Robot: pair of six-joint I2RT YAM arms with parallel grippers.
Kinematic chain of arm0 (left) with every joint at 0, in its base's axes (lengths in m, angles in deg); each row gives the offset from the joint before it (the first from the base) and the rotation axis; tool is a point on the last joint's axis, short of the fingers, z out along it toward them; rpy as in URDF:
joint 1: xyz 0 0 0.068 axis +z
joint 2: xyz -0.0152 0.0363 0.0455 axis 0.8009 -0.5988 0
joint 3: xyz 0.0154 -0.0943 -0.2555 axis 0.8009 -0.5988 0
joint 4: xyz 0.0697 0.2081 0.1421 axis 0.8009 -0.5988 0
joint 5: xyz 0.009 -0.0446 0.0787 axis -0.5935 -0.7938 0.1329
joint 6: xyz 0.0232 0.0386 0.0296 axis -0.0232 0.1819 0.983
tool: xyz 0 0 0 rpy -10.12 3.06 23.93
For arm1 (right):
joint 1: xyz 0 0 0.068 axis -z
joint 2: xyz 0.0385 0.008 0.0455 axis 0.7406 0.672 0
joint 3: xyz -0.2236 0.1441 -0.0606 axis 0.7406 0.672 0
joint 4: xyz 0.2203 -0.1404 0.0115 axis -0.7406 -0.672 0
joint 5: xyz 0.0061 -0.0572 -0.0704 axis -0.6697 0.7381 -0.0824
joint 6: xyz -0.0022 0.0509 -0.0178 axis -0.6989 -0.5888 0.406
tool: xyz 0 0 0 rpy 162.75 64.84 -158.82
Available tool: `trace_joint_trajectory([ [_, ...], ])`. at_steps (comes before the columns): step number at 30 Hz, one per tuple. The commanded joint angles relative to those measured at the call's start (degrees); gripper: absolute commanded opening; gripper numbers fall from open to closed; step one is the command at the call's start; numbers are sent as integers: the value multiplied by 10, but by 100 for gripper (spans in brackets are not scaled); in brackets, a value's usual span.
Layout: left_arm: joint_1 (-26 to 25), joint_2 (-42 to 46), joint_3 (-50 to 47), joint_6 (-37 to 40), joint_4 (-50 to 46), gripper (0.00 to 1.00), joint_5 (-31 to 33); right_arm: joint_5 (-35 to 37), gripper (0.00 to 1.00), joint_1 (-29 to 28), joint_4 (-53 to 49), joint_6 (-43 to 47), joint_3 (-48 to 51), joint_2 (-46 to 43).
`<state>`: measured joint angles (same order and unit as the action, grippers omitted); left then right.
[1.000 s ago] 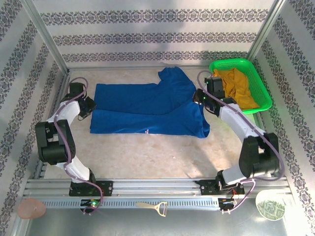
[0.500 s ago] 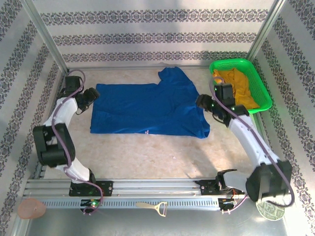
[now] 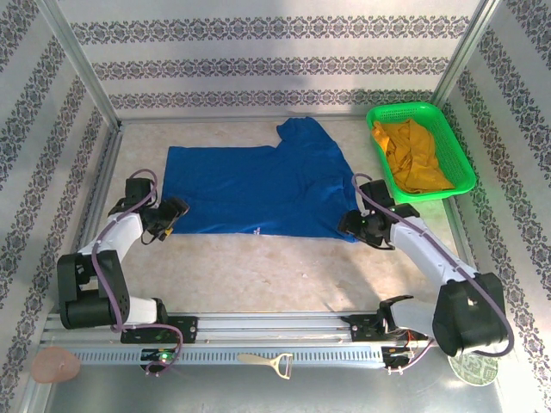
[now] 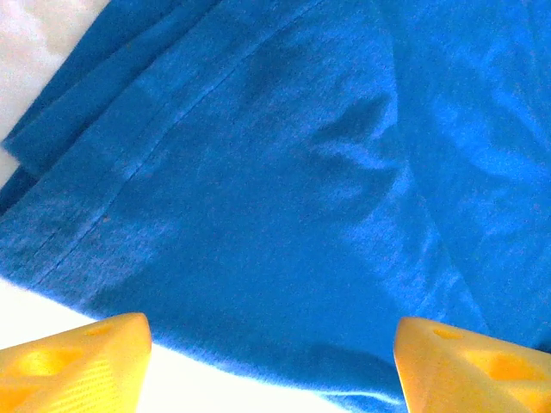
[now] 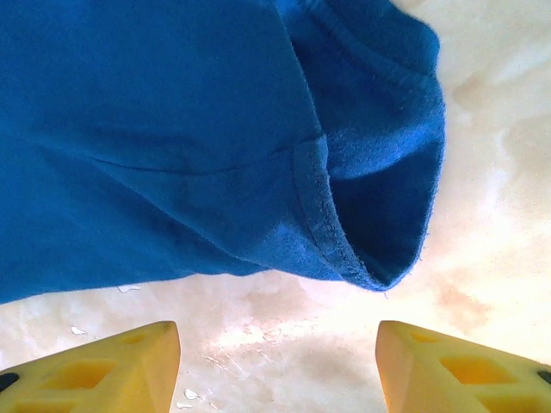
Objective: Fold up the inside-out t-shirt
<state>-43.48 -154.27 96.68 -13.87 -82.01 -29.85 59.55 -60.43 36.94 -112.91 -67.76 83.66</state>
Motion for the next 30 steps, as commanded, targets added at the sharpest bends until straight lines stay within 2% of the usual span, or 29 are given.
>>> trace_joint_trajectory([
  [1, -4, -23, 9, -5, 37, 75, -7, 28, 62, -2, 1, 15, -16, 27],
  [11, -4, -65, -2, -2, 43, 76, 12, 52, 61, 10, 10, 64, -75, 132],
  [14, -4, -72, -3, -3, 37, 76, 20, 45, 57, 15, 13, 71, -79, 153],
  [17, -4, -77, 1, -6, 27, 76, 32, 43, 44, 20, 12, 78, -80, 162],
  [23, -4, -104, 20, -5, -13, 75, 57, 43, 4, 52, 9, 82, -67, 146],
  [24, -4, -110, 23, -4, -20, 75, 60, 44, 0, 59, 7, 84, -65, 143],
  [30, -4, -121, 27, 2, -38, 75, 76, 40, 0, 90, 2, 97, -70, 130],
])
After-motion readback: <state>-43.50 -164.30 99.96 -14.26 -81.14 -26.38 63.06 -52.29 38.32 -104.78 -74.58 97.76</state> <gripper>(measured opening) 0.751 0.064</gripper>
